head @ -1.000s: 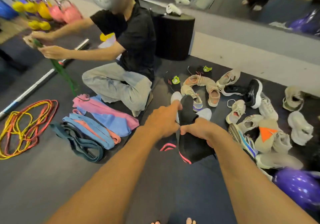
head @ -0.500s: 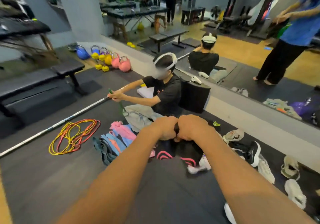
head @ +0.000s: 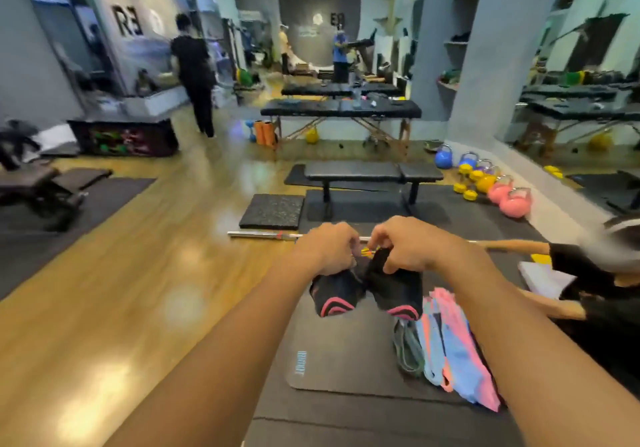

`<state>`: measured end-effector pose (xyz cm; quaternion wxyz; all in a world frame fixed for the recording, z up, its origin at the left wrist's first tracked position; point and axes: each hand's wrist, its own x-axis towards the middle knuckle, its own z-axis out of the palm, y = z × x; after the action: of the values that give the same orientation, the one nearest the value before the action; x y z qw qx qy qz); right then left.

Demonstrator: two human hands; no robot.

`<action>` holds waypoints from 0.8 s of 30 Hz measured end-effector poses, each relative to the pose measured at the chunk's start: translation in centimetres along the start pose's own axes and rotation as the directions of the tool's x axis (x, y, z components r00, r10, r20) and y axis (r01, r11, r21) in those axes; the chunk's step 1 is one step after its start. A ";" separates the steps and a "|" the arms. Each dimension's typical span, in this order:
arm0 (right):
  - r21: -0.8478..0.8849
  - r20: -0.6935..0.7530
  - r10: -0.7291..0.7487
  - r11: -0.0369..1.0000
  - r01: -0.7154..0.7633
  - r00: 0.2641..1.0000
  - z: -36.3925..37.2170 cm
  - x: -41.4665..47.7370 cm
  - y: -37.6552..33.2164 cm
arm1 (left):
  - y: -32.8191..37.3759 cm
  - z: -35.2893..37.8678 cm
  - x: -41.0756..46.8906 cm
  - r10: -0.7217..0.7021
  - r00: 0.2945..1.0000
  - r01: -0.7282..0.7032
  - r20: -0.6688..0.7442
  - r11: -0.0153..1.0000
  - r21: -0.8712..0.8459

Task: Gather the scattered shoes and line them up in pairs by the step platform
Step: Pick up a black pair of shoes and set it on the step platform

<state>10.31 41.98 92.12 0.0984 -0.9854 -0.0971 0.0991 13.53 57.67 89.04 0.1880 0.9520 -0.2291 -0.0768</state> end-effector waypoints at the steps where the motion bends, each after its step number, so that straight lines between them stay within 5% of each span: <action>1: -0.024 0.007 -0.055 0.998 0.055 0.998 0.4 1.8 -3.5 | -2.7 -1.5 -1.9 -0.057 0.998 0.057 -0.027 0.998 -0.005; 8: -0.157 0.061 -0.395 0.903 0.400 0.917 5.7 10.1 -30.1 | -22.8 -9.5 -18.0 -0.378 0.894 0.385 -0.241 0.923 -0.018; 14: -0.334 -0.109 -0.599 0.773 0.539 0.793 10.8 11.5 -52.1 | -36.4 -14.9 -32.7 -0.576 0.749 0.589 -0.327 0.805 -0.068; 19: -0.322 -0.113 -0.775 0.621 0.714 0.622 15.2 13.0 -68.3 | -46.9 -18.3 -43.2 -0.732 0.616 0.724 -0.291 0.672 -0.155; 24: -0.236 -0.122 -0.933 0.359 0.903 0.339 20.3 15.5 -83.5 | -58.0 -21.0 -52.4 -0.847 0.406 0.849 -0.344 0.489 -0.201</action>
<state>6.47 129.09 87.64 0.0852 -0.7671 -0.6283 -0.0971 -4.21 136.61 88.70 0.1627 0.9302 0.3271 0.0347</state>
